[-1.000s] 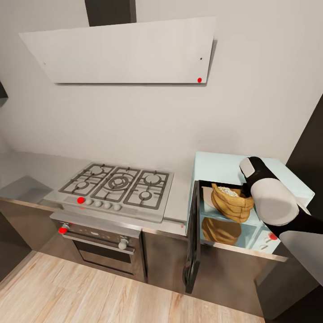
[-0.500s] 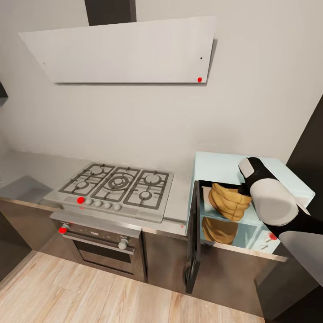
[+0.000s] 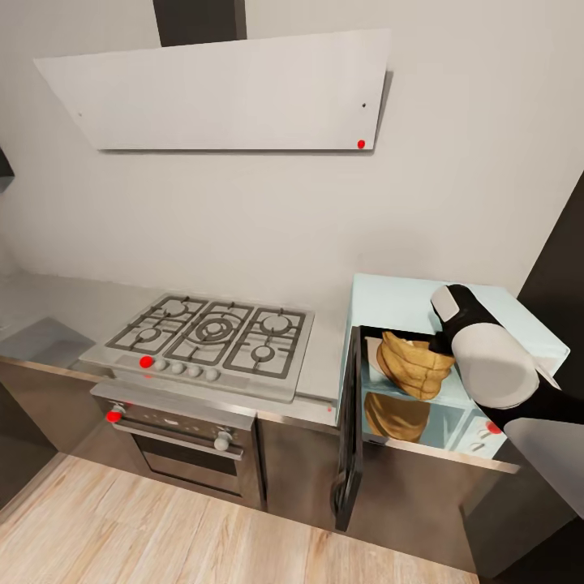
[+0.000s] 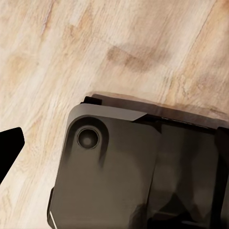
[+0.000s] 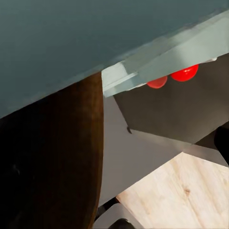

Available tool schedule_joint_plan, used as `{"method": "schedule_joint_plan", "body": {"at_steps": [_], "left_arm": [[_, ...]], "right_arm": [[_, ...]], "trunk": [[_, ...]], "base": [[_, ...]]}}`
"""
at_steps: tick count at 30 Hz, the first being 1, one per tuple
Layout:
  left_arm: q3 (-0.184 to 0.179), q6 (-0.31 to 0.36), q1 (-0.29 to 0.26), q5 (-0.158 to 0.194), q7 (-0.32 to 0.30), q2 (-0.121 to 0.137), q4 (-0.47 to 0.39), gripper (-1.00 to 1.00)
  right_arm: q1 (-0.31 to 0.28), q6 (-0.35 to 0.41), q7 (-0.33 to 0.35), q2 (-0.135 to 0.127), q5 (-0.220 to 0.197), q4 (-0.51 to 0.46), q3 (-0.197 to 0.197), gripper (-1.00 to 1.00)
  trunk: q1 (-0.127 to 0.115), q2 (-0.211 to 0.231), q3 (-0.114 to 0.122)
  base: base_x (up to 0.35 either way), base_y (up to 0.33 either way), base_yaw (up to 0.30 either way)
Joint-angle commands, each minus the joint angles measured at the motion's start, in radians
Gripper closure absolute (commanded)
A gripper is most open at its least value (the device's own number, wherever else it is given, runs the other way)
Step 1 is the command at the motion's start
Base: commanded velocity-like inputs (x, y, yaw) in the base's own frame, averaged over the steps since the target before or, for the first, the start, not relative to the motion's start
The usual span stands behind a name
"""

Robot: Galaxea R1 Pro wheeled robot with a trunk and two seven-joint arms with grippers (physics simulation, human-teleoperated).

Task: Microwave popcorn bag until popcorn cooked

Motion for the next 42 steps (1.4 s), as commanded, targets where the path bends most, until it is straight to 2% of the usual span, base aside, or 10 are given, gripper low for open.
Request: {"method": "schedule_joint_plan", "body": {"at_steps": [1, 5, 15, 26, 42], "left_arm": [[0.002, -0.003, -0.001, 0.001, 0.001, 0.0, 0.001, -1.0], [0.002, -0.003, 0.0, 0.001, 0.001, 0.0, 0.001, -1.0], [0.002, -0.003, -0.001, 0.001, 0.001, 0.0, 0.001, -1.0], [0.002, -0.004, -0.001, 0.001, 0.001, -0.001, 0.001, -1.0], [0.002, -0.004, -0.001, 0.001, 0.001, 0.0, 0.001, -1.0]], "right_arm": [[-0.001, 0.009, 0.003, 0.001, 0.01, 0.0, -0.007, -1.0], [-0.001, 0.037, 0.016, 0.002, 0.003, 0.0, -0.007, -1.0], [0.003, 0.05, 0.048, 0.003, -0.002, 0.002, -0.011, -1.0], [0.004, 0.058, 0.14, -0.002, -0.002, 0.002, -0.013, -1.0], [0.016, 0.058, 0.144, -0.002, -0.002, 0.002, -0.013, -1.0]], "trunk": [[0.001, -0.002, -0.002], [0.001, -0.002, -0.002], [0.001, -0.002, -0.002], [0.001, -0.002, -0.002], [0.001, -0.002, -0.002]], "base": [[0.0, 0.0, 0.0], [0.0, 0.0, 0.0], [0.0, 0.0, 0.0], [0.0, 0.0, 0.0], [-0.041, 0.0, 0.0]]}}
